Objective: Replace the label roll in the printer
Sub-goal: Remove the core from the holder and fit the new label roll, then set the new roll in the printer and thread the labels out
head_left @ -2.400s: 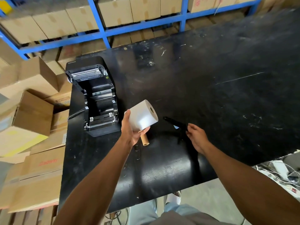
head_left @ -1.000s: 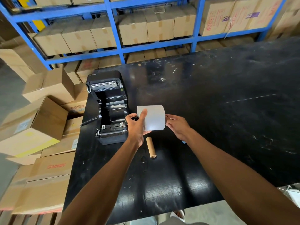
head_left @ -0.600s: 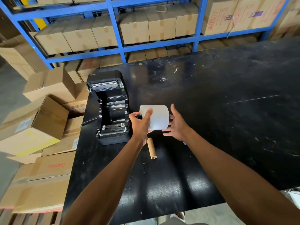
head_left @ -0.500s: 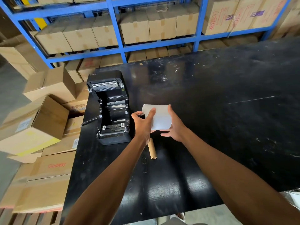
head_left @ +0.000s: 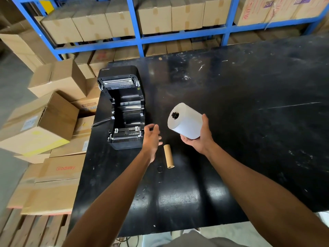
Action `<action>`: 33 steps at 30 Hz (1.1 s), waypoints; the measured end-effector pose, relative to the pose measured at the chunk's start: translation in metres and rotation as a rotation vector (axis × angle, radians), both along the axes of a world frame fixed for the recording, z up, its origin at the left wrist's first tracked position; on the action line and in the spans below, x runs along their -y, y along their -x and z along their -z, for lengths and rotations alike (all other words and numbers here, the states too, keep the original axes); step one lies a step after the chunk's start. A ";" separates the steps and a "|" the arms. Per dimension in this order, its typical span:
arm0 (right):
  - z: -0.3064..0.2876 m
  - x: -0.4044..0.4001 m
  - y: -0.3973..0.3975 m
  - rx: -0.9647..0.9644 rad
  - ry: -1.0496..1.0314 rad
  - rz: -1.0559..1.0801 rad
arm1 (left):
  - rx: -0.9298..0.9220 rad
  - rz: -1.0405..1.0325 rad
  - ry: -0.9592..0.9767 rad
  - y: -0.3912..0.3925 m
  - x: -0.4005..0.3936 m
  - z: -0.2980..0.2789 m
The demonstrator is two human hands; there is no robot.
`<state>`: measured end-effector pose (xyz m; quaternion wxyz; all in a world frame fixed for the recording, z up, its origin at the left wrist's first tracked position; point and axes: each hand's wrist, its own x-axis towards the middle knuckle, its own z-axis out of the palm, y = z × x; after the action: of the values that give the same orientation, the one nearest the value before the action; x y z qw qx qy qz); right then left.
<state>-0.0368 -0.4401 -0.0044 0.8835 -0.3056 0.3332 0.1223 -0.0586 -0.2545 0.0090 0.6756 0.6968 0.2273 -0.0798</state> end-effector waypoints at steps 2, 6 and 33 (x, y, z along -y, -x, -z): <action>0.006 0.000 0.002 -0.004 -0.019 -0.013 | -0.095 0.004 -0.211 0.018 -0.010 0.029; 0.011 0.001 0.006 0.038 -0.015 -0.071 | -0.177 0.272 -0.564 0.057 -0.021 0.076; -0.002 -0.050 0.004 0.017 0.129 -0.272 | -0.049 0.132 -0.770 0.027 -0.072 0.020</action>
<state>-0.0407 -0.3905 -0.0029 0.8401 -0.4050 0.2886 0.2166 -0.0856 -0.1827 -0.0108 0.3527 0.9103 0.2113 -0.0486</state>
